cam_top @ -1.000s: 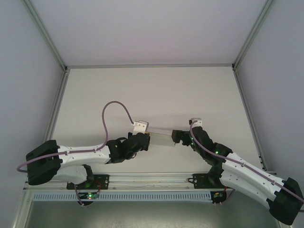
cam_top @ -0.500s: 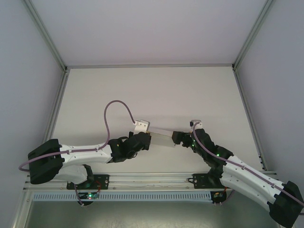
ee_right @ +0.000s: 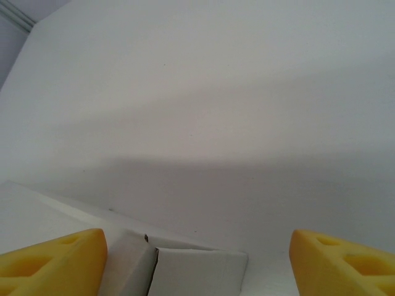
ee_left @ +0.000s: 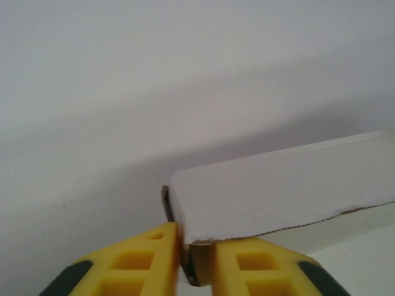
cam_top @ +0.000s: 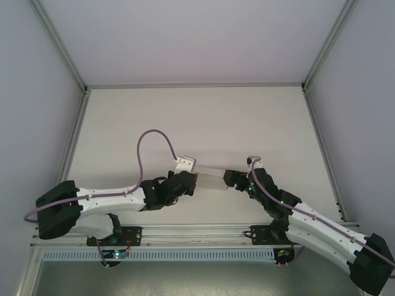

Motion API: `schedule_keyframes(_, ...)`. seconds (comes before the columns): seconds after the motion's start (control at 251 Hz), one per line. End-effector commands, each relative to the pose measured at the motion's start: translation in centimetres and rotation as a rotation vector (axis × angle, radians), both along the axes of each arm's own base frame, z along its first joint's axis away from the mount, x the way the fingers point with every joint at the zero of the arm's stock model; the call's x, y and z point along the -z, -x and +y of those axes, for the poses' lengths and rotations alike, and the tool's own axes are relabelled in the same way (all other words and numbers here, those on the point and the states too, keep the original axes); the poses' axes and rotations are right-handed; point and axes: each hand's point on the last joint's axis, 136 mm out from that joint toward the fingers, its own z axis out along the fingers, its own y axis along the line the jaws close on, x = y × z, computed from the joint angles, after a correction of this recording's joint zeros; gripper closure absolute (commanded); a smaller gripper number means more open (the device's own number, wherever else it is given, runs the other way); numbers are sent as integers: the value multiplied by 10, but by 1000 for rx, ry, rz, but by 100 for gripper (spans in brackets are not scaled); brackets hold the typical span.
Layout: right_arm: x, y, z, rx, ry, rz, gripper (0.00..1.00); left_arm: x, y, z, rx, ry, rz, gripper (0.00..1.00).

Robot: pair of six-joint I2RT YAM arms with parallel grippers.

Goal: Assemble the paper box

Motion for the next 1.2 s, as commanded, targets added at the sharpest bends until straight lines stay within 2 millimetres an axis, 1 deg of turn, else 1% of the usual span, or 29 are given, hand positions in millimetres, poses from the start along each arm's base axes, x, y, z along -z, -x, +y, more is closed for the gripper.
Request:
schedule_keyframes(0.0,72,38,-24,-29,154,219,24,42,48,5,190,-153,183,66)
schedule_keyframes(0.044,75,39,-26,-25,160,223,25,37,48,4,198,-156,183,65)
schedule_keyframes(0.08,77,40,-27,-23,159,227,26,34,49,3,206,-153,183,61)
schedule_keyframes(0.136,78,41,-26,-30,159,229,28,30,49,5,207,-160,179,58)
schedule_keyframes(0.164,79,42,-25,-32,154,231,28,28,49,7,204,-162,177,53)
schedule_keyframes(0.219,81,43,-25,-32,156,236,28,24,49,11,194,-169,176,45)
schedule_keyframes(0.235,81,42,-26,-30,156,233,28,23,49,12,191,-169,176,40)
schedule_keyframes(0.251,81,43,-26,-30,159,235,28,22,49,13,188,-169,177,37)
schedule_keyframes(0.295,82,43,-28,-22,163,236,29,18,49,16,177,-167,174,33)
schedule_keyframes(0.387,85,43,-29,-17,165,239,30,8,49,22,149,-155,171,17)
schedule_keyframes(0.399,85,43,-29,-16,165,239,31,7,48,23,143,-153,169,14)
schedule_keyframes(0.423,85,44,-30,-14,165,240,31,5,48,25,130,-152,167,2)
schedule_keyframes(0.435,86,44,-30,-14,164,242,31,3,47,27,123,-150,165,0)
schedule_keyframes(0.563,88,44,-33,-4,174,243,32,-13,42,38,54,-115,143,0)
schedule_keyframes(0.646,89,44,-32,-5,173,242,33,-28,38,40,16,-42,129,0)
schedule_keyframes(0.698,90,44,-32,-1,176,242,34,-37,35,40,-1,11,127,0)
schedule_keyframes(0.818,92,43,-34,11,192,238,36,-49,19,49,-78,139,161,0)
schedule_keyframes(0.906,93,43,-34,10,203,229,40,-49,5,52,-113,248,220,0)
schedule_keyframes(0.966,94,43,-34,11,214,226,42,-50,-1,48,-101,311,240,0)
schedule_keyframes(1.133,97,43,-34,8,237,222,48,-49,-15,36,-83,372,271,0)
schedule_keyframes(1.197,97,42,-34,6,243,215,52,-44,-20,32,-78,400,297,0)
